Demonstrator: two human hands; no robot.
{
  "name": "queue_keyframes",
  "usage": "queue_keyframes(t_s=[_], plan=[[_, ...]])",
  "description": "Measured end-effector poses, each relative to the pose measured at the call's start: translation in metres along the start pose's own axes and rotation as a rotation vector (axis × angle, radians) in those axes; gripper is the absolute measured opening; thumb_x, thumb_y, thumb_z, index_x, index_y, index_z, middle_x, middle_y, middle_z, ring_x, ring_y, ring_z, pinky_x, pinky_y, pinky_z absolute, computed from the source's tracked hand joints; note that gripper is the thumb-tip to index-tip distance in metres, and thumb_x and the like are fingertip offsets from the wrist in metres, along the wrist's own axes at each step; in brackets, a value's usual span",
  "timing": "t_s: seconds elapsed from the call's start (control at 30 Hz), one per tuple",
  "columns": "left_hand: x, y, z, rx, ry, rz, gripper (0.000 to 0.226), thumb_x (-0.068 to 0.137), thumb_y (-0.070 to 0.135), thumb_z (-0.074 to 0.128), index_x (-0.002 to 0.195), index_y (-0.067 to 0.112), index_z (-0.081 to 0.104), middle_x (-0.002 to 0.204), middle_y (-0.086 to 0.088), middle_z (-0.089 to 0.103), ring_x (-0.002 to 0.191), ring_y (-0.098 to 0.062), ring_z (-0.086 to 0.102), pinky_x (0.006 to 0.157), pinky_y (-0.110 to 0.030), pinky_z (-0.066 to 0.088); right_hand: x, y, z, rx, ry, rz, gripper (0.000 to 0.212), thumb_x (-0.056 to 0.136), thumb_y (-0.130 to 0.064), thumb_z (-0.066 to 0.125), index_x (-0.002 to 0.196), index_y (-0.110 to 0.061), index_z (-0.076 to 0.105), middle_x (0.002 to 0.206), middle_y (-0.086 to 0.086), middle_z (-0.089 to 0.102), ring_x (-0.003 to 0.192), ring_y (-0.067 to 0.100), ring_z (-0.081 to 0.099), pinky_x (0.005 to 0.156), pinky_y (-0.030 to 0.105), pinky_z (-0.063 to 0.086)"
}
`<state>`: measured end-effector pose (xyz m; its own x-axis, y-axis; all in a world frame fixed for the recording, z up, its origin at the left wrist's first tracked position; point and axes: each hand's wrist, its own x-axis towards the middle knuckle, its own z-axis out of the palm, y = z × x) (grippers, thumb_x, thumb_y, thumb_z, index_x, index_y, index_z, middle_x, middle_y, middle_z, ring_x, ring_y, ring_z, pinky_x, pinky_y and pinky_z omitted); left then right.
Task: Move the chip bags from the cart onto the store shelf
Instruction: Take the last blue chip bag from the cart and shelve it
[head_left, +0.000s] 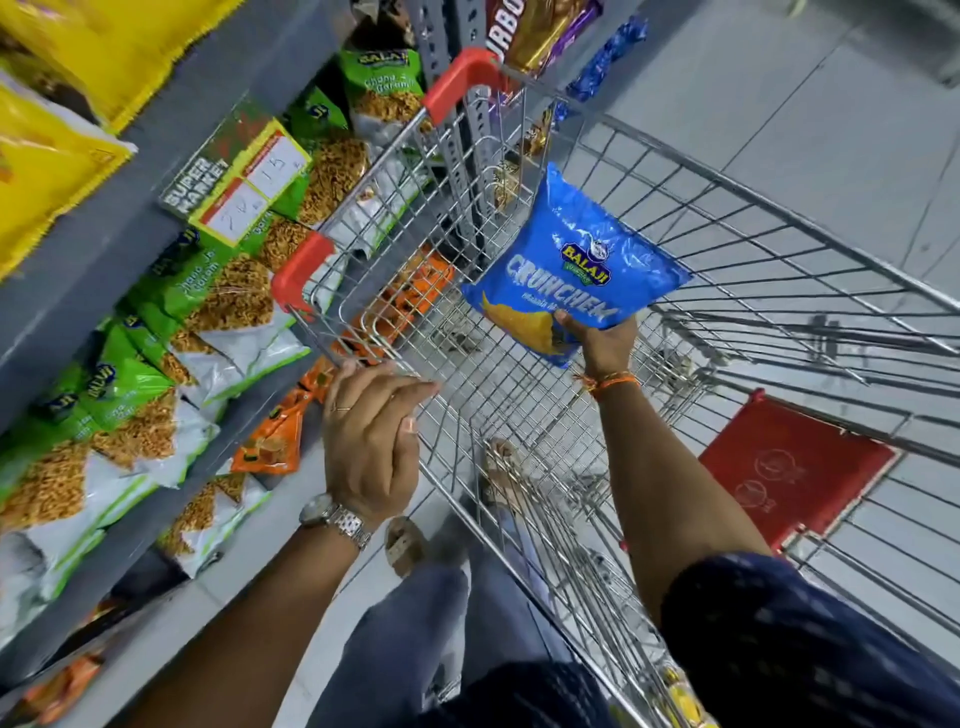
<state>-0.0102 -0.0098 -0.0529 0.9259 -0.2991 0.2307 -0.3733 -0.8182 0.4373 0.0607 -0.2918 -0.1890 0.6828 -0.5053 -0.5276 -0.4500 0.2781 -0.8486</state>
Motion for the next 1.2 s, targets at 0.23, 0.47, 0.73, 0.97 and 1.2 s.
queue_keyframes(t_s=[0.23, 0.47, 0.73, 0.97, 1.2], plan=[[0.004, 0.004, -0.006, 0.014, -0.017, 0.001, 0.047, 0.092, 0.026, 0.034, 0.110, 0.015, 0.076, 0.110, -0.004, 0.074, 0.115, -0.027, 0.060, 0.122, -0.038, 0.022, -0.017, -0.015, 0.002, -0.058, -0.032, -0.043, 0.061, 0.068, 0.010, 0.087, 0.123, 0.013, 0.059, 0.122, 0.028, 0.070, 0.109, 0.043, 0.072, 0.089, 0.056, 0.061], [0.007, 0.015, -0.037, 0.107, -0.272, -0.034, 0.048, 0.094, 0.028, 0.038, 0.127, 0.012, 0.069, 0.129, -0.005, 0.071, 0.131, -0.029, 0.056, 0.127, -0.038, 0.019, -0.062, -0.078, 0.005, -0.097, -0.157, -0.174, 0.053, 0.067, 0.017, 0.084, 0.116, 0.009, 0.064, 0.116, 0.023, 0.072, 0.102, 0.038, 0.074, 0.088, 0.059, 0.060], [0.018, 0.037, -0.130, 0.148, -0.167, -0.077, 0.054, 0.104, 0.043, 0.039, 0.143, 0.010, 0.057, 0.149, -0.007, 0.057, 0.149, -0.028, 0.040, 0.123, -0.049, 0.032, -0.161, -0.227, 0.032, -0.042, -0.322, -0.415, 0.052, 0.070, 0.019, 0.080, 0.118, 0.012, 0.061, 0.099, 0.007, 0.079, 0.083, 0.014, 0.078, 0.067, 0.028, 0.064], [0.020, 0.053, -0.281, 0.332, 0.358, -0.003, 0.056, 0.098, 0.037, 0.052, 0.150, 0.016, 0.049, 0.162, 0.002, 0.041, 0.156, -0.027, 0.027, 0.129, -0.047, 0.017, -0.268, -0.370, 0.071, 0.057, -0.528, -0.694, 0.052, 0.068, 0.007, 0.082, 0.116, 0.009, 0.063, 0.100, 0.008, 0.079, 0.087, 0.018, 0.076, 0.076, 0.032, 0.063], [-0.009, 0.029, -0.421, 0.626, 0.766, -0.236, 0.061, 0.092, 0.034, 0.055, 0.149, 0.014, 0.048, 0.159, -0.009, 0.045, 0.150, -0.035, 0.033, 0.127, -0.052, 0.017, -0.403, -0.472, 0.133, 0.240, -0.822, -0.921, 0.041, 0.070, -0.018, 0.091, 0.104, -0.022, 0.070, 0.098, -0.012, 0.081, 0.090, 0.007, 0.078, 0.075, 0.019, 0.061]])
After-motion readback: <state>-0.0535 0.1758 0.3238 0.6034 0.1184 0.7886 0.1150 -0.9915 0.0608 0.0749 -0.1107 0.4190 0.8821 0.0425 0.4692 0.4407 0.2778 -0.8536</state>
